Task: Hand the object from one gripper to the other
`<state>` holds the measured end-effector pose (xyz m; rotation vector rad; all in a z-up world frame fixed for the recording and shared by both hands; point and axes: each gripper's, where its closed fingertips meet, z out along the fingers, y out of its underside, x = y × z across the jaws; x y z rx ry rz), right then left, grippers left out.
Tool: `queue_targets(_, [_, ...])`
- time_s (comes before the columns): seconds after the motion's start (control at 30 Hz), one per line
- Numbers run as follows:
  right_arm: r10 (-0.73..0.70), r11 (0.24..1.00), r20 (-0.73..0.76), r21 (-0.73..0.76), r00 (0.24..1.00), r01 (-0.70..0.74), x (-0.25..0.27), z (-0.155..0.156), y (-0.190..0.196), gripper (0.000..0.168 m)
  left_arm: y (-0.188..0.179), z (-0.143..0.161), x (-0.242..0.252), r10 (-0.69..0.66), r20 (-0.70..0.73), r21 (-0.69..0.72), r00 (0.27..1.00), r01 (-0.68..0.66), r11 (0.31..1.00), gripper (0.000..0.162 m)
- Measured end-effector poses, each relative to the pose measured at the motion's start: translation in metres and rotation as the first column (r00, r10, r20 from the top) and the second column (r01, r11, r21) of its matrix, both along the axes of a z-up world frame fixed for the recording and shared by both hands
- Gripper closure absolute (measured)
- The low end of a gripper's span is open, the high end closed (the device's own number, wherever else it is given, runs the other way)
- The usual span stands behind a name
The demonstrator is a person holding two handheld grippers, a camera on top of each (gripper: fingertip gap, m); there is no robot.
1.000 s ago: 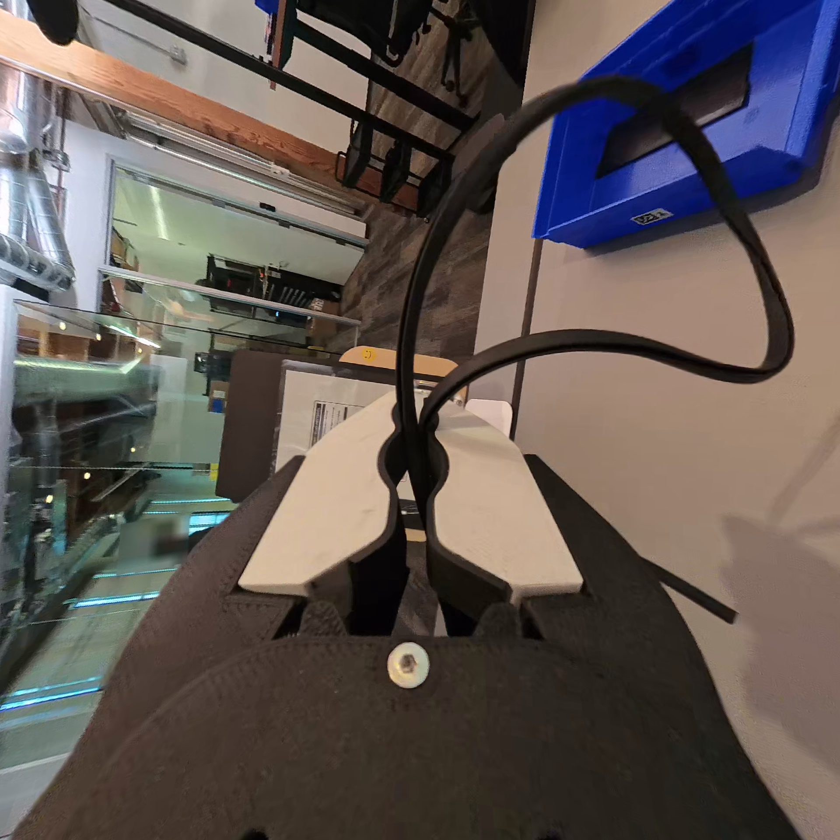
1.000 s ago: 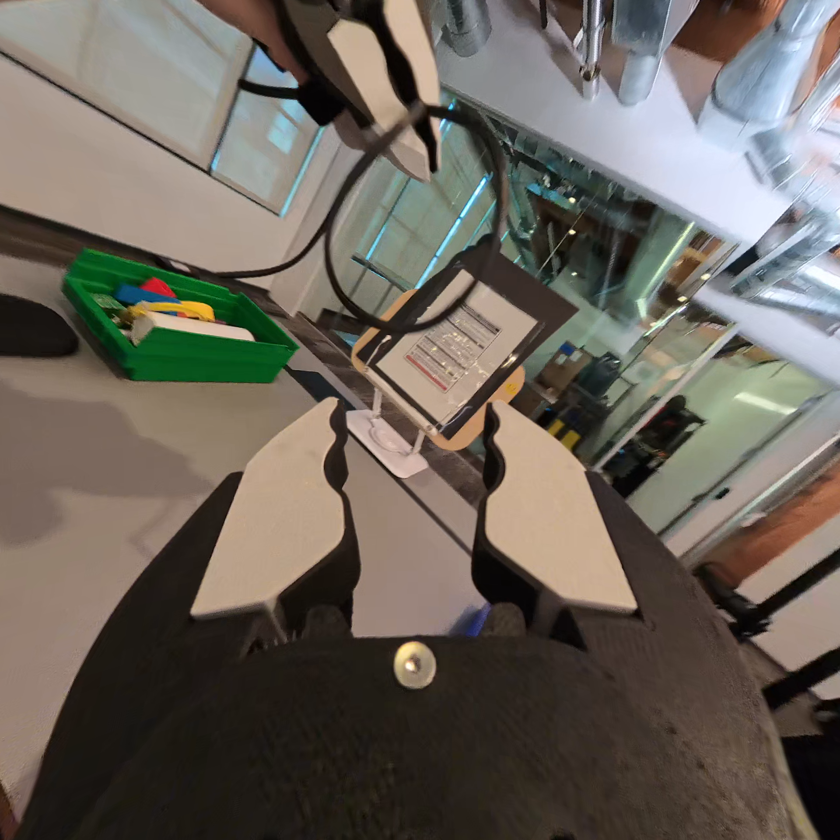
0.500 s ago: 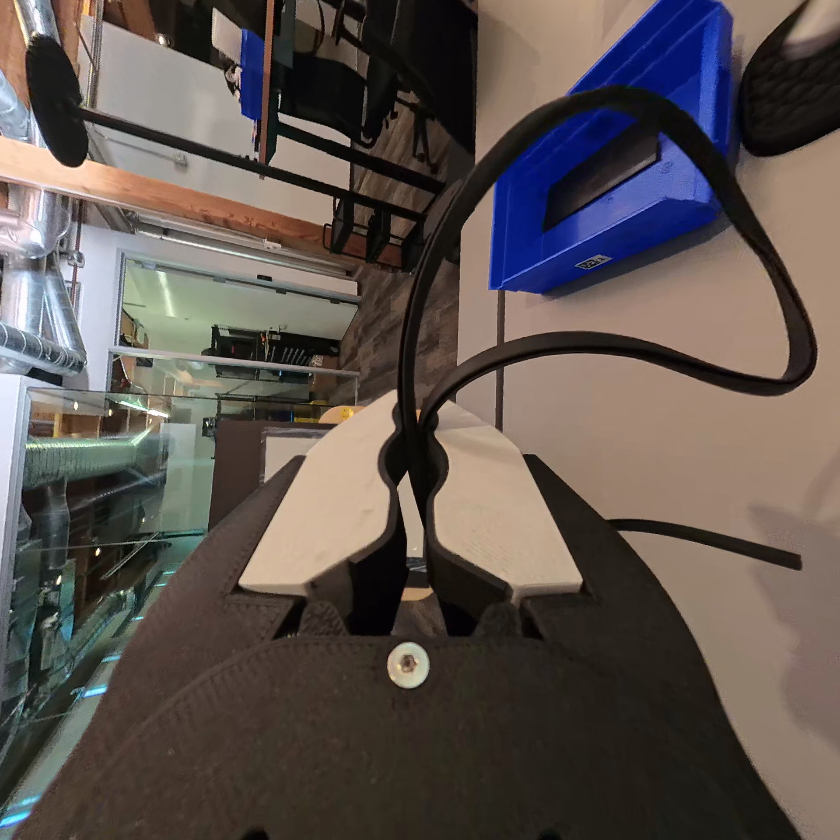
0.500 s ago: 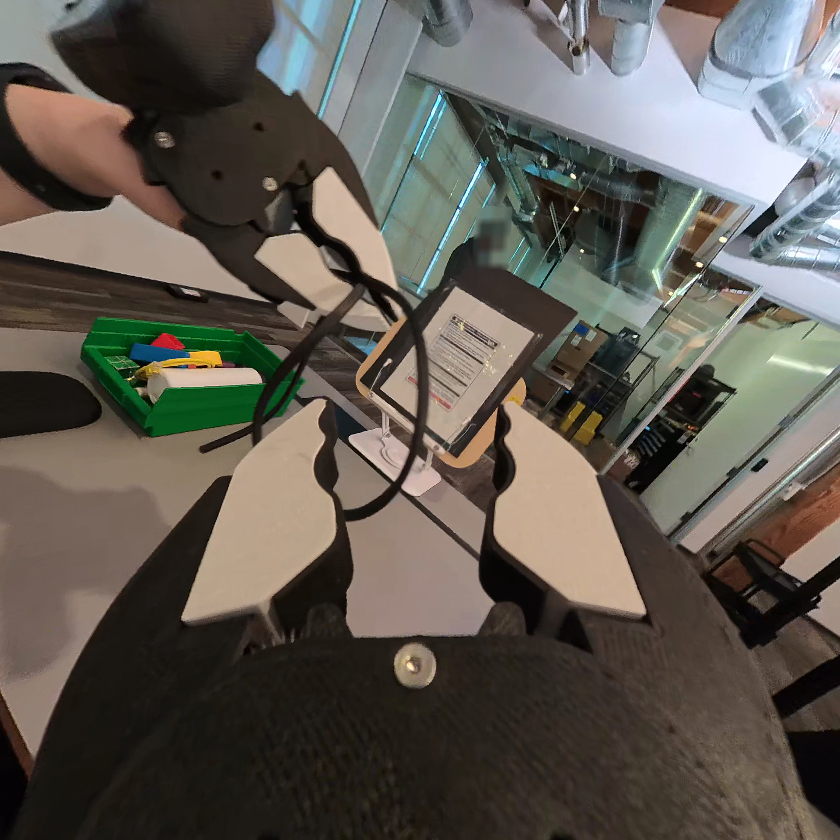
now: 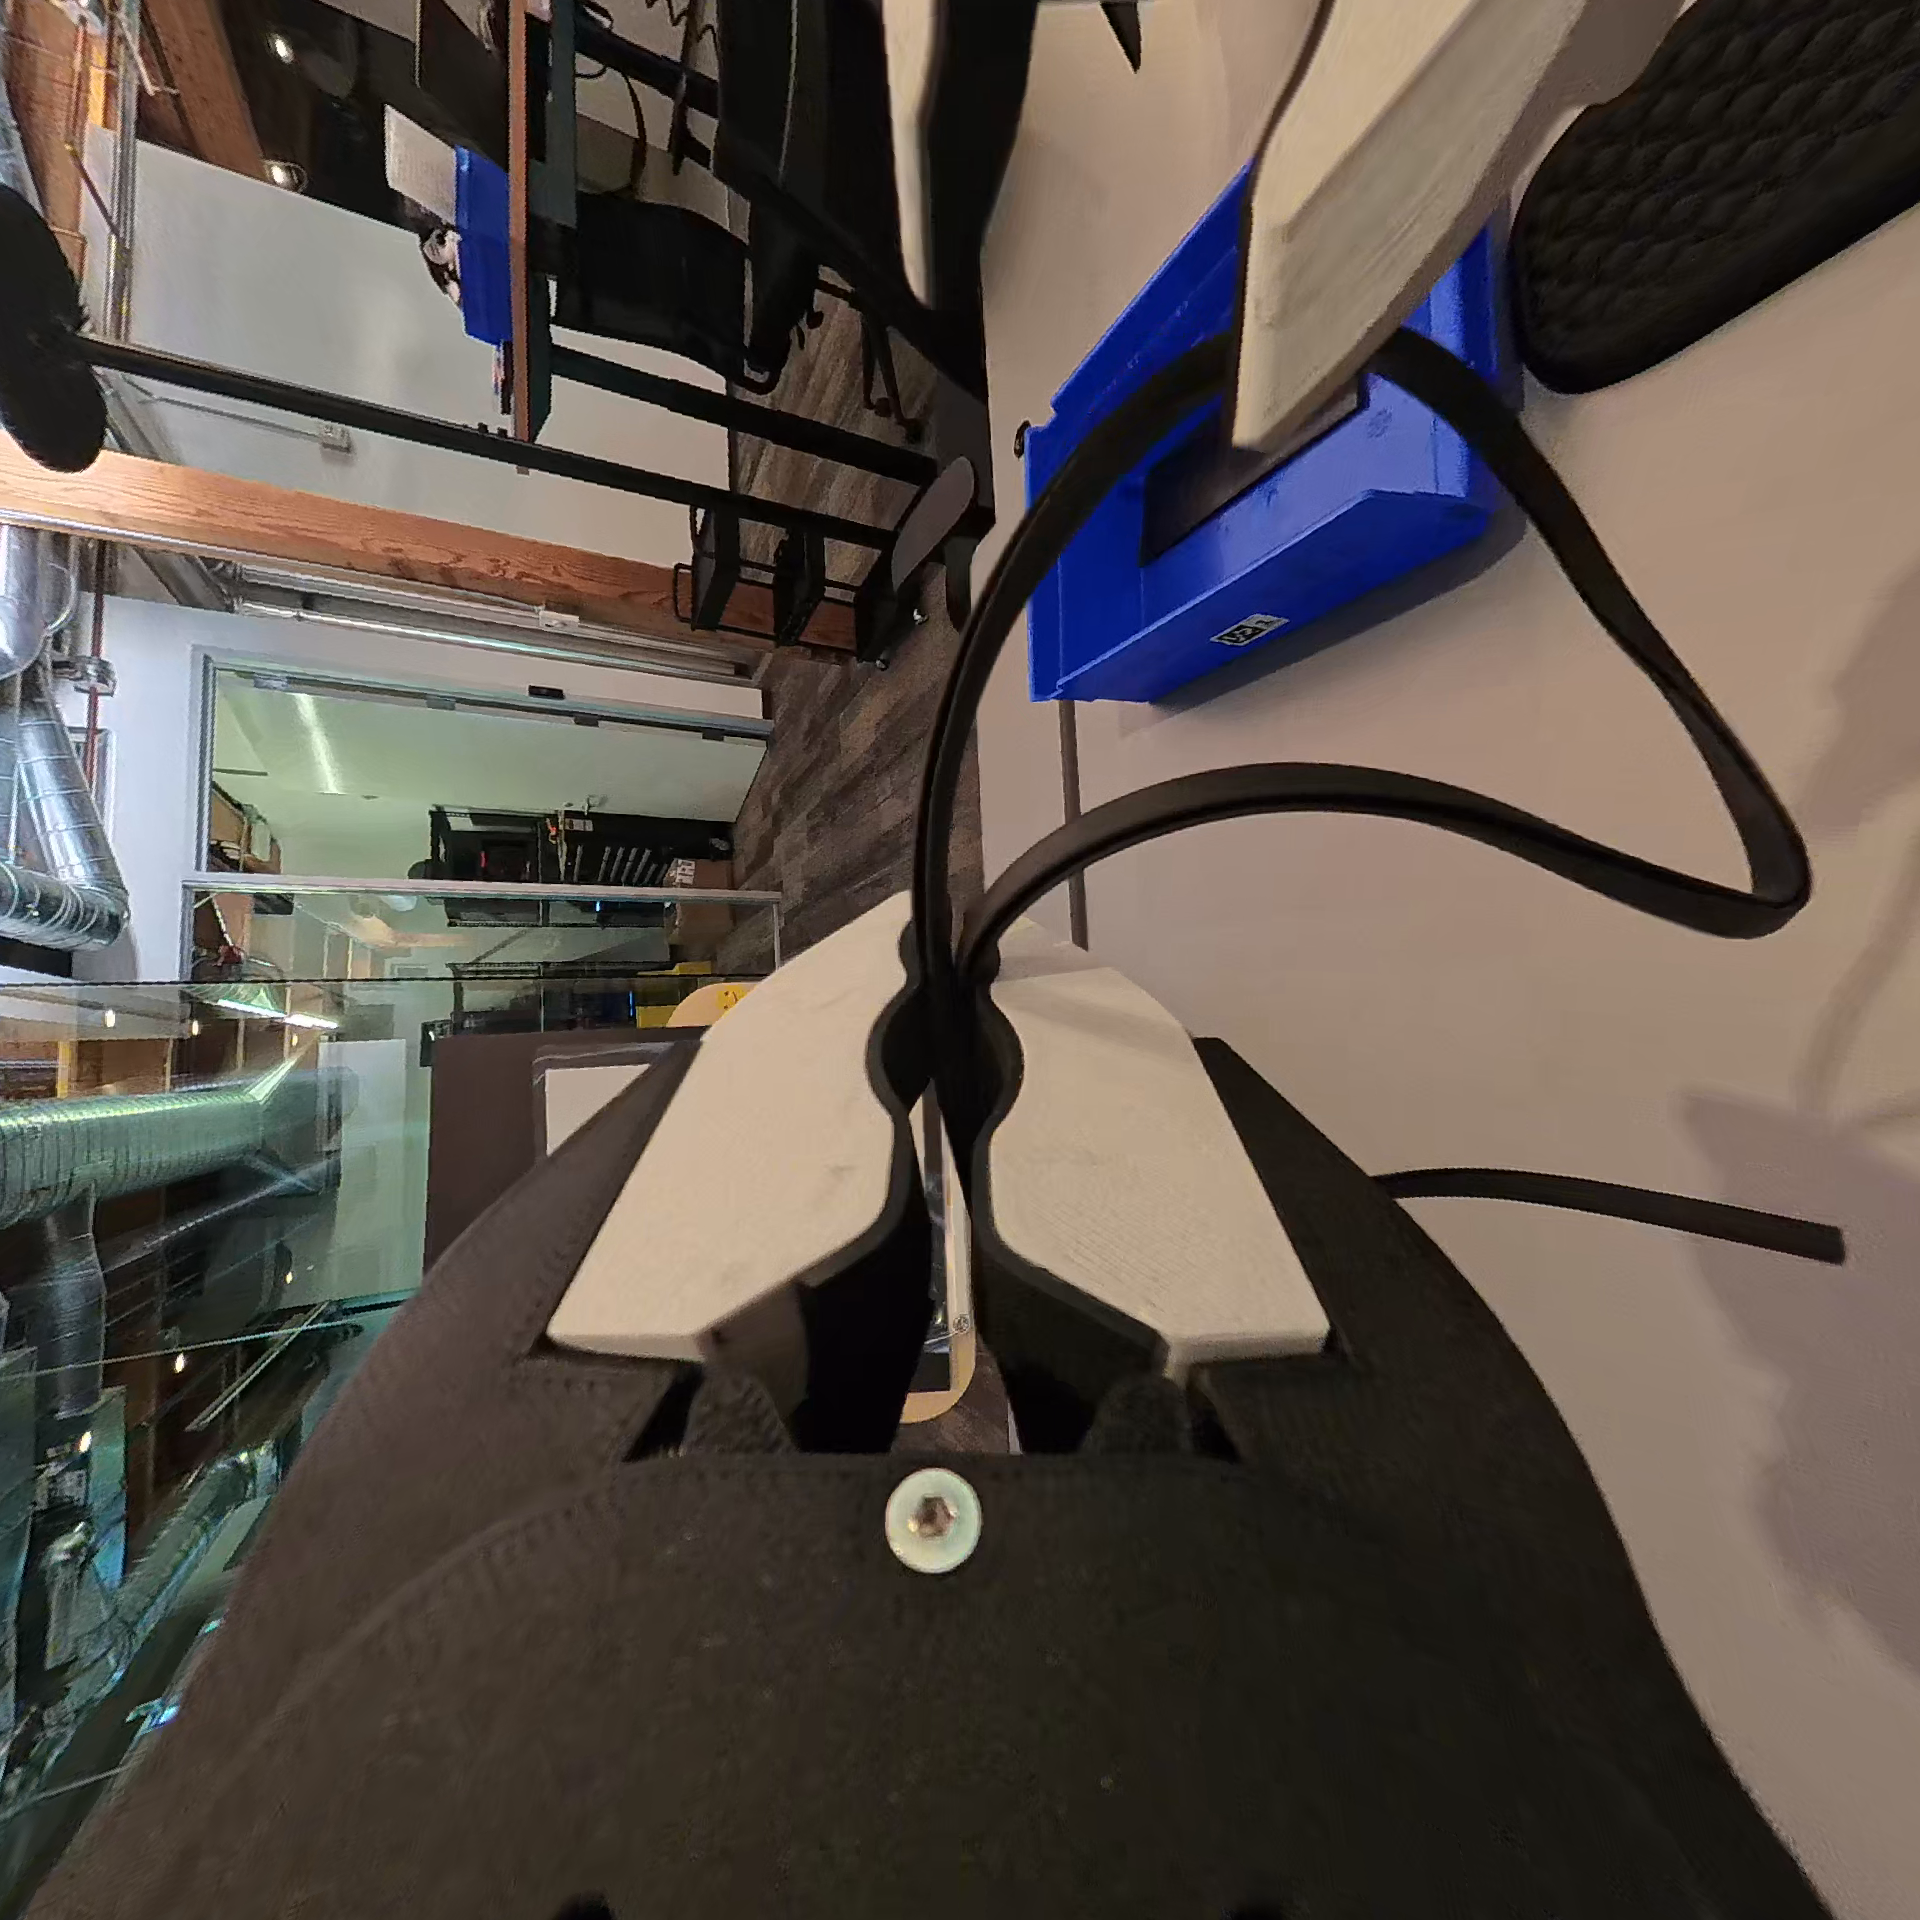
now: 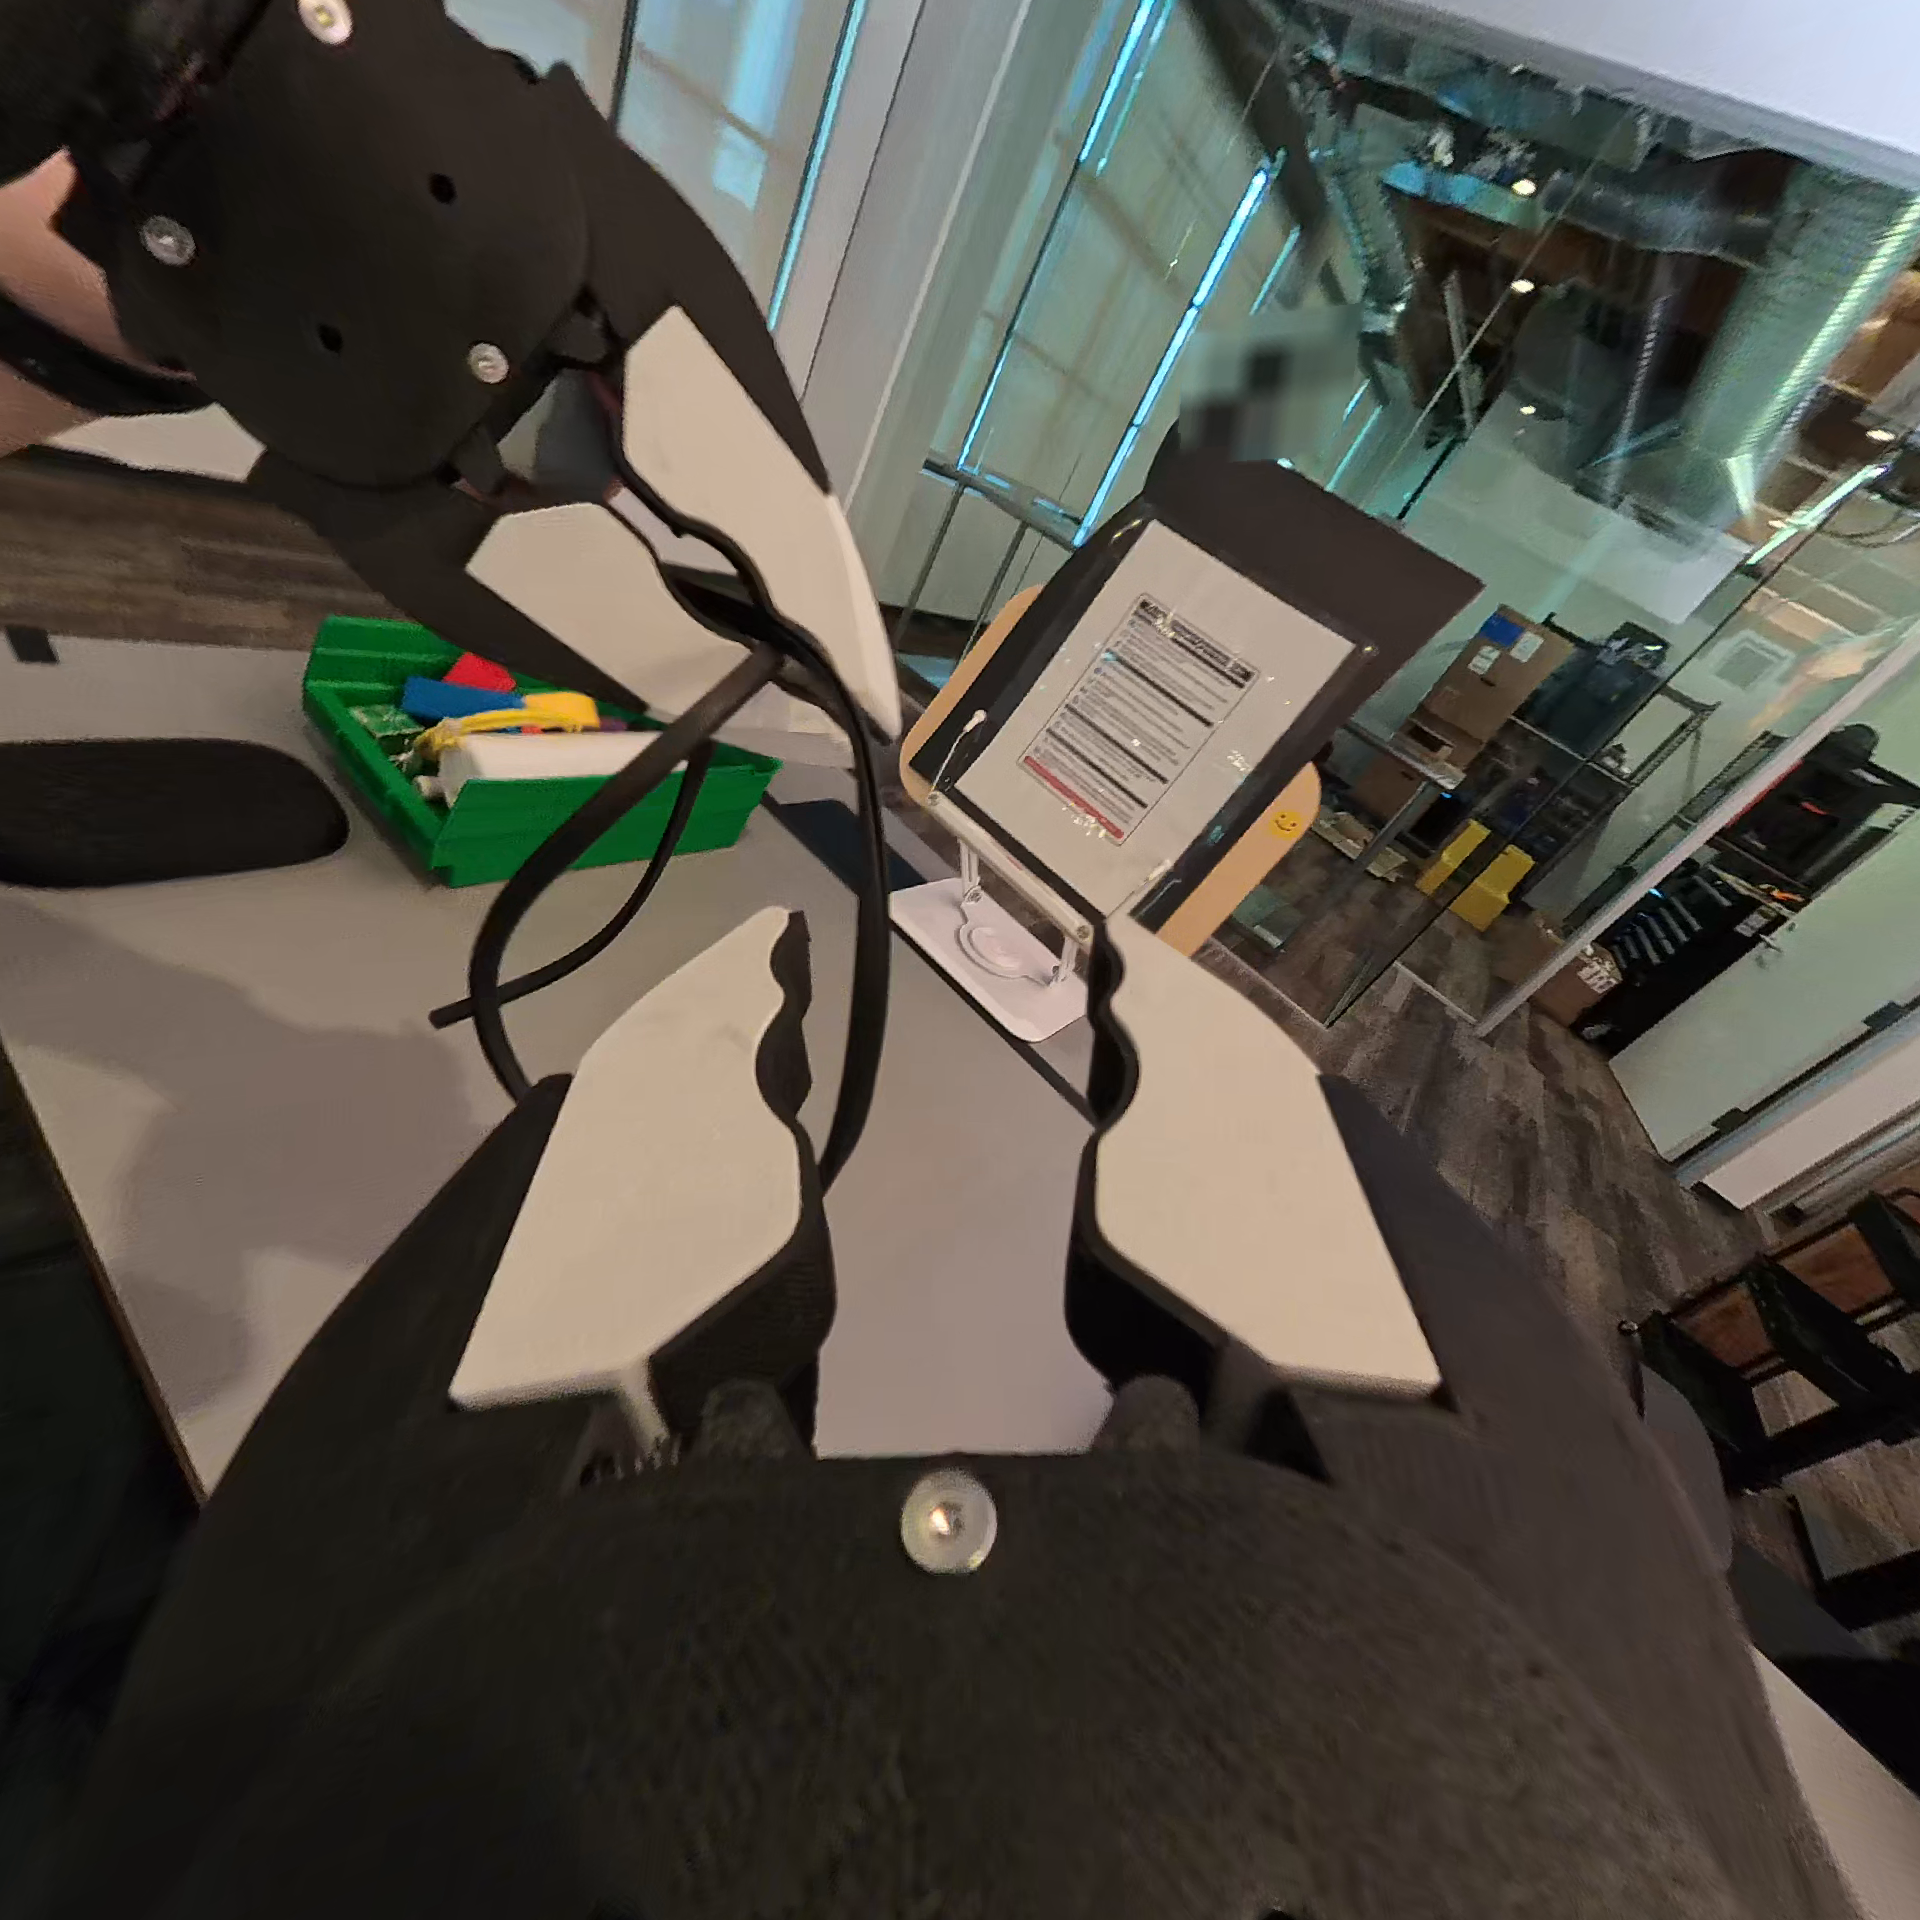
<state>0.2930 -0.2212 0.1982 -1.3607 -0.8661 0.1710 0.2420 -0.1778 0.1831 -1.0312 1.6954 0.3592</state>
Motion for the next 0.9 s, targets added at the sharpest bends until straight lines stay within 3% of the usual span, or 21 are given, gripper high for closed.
queue_targets(0.1, [-0.005, 1.0, 0.066, -0.016, 0.998, 0.007, -0.003, -0.005, 0.0, 0.127, -0.001, -0.003, 0.003, -0.006, -0.01, 0.0, 1.0, 0.006, 1.0, 0.16])
queue_targets(0.33, [-0.072, 0.997, 0.164, -0.024, 0.984, 0.077, -0.002, -0.015, 0.01, 0.128, -0.008, -0.003, 0.011, -0.04, 0.003, -0.014, 0.999, 0.04, 0.999, 0.159])
queue_targets(0.4, [-0.058, 0.997, 0.183, -0.048, 0.981, 0.068, -0.003, -0.019, 0.011, 0.148, -0.01, -0.002, 0.012, -0.048, 0.011, -0.017, 0.999, 0.048, 0.999, 0.16])
queue_targets(0.43, [-0.042, 0.997, 0.188, -0.061, 0.981, 0.054, -0.005, -0.021, 0.009, 0.165, -0.011, -0.001, 0.013, -0.05, 0.014, -0.018, 0.999, 0.05, 0.999, 0.16])
queue_targets(0.67, [0.0, 0.998, 0.175, -0.061, 0.985, 0.01, -0.005, -0.021, 0.004, 0.164, -0.012, -0.001, 0.013, -0.055, 0.013, -0.014, 0.998, 0.055, 0.998, 0.161])
queue_targets(0.8, [0.004, 1.0, 0.137, -0.023, 0.991, -0.001, 0.003, -0.008, -0.007, 0.136, -0.008, -0.003, 0.012, -0.041, 0.009, -0.011, 0.999, 0.041, 0.999, 0.16])
queue_targets(0.9, [-0.007, 1.0, 0.116, 0.005, 0.993, 0.007, 0.016, 0.007, -0.016, 0.129, -0.006, -0.005, 0.011, -0.033, -0.001, -0.01, 0.999, 0.033, 0.999, 0.16])
